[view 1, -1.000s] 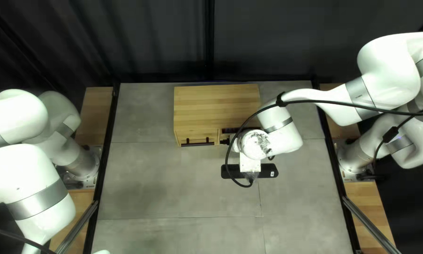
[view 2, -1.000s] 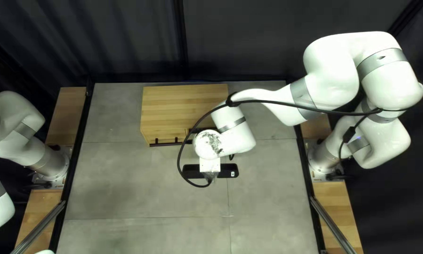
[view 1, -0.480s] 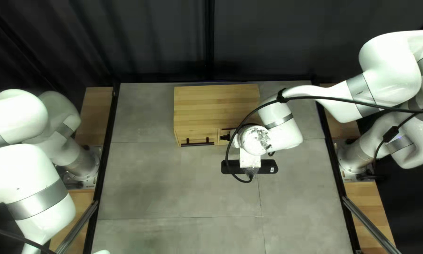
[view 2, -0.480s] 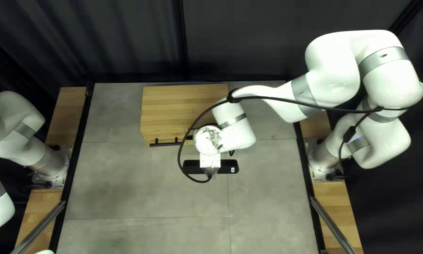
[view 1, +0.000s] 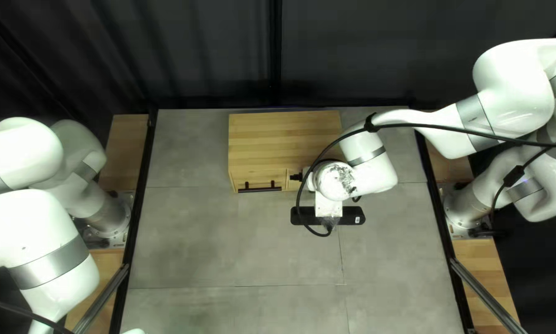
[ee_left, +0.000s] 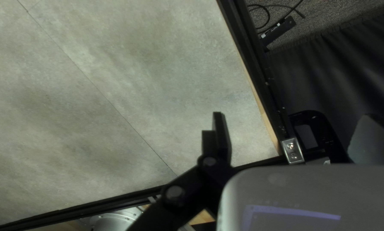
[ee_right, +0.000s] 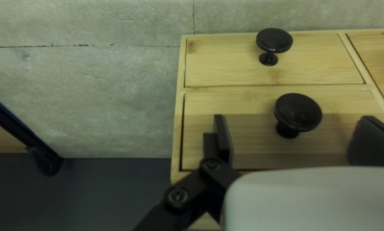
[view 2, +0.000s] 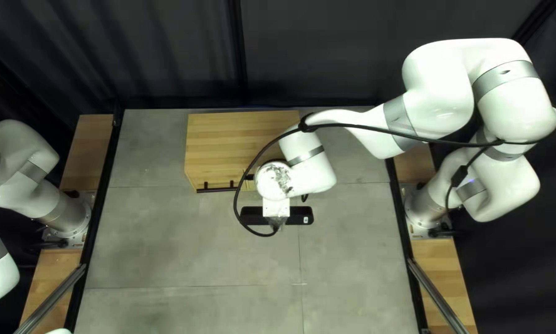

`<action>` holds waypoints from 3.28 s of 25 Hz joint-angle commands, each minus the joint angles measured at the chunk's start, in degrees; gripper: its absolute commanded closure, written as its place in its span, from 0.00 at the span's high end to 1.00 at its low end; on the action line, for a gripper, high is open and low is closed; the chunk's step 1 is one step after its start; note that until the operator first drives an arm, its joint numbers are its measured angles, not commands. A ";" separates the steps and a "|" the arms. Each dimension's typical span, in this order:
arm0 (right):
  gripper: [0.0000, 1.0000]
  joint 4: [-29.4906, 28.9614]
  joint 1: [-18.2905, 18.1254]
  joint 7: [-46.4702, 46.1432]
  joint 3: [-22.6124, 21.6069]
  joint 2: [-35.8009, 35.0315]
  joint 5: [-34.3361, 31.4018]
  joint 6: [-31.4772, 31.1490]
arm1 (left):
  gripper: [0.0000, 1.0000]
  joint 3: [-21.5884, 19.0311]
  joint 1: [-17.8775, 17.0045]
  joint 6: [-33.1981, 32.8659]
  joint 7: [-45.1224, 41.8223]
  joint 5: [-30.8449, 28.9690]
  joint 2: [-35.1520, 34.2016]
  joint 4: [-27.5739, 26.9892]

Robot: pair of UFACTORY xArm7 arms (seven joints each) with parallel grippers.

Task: Open drawers and place objects into drawer and close

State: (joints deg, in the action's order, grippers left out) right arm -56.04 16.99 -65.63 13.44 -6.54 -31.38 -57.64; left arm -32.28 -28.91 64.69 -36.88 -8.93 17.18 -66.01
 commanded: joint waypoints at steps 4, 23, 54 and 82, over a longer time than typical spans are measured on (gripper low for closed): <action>1.00 0.14 0.03 -0.13 0.00 0.45 -0.09 -0.42 | 1.00 0.00 0.00 0.00 0.00 0.00 0.00 0.00; 1.00 -7.90 -2.93 -9.79 2.86 8.42 26.15 -12.57 | 1.00 0.00 0.00 0.00 0.00 0.00 0.00 0.00; 1.00 -2.96 -10.40 34.31 0.37 18.73 19.62 -17.89 | 1.00 0.00 0.00 0.00 0.00 0.00 0.00 0.00; 1.00 -3.54 -14.85 55.45 1.32 21.94 21.12 -20.17 | 1.00 0.00 0.00 0.00 0.00 0.00 0.00 0.00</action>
State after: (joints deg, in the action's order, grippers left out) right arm -59.58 2.14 -10.19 14.76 15.41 -10.26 -77.80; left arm -32.28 -28.91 64.69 -36.88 -8.93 17.18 -66.01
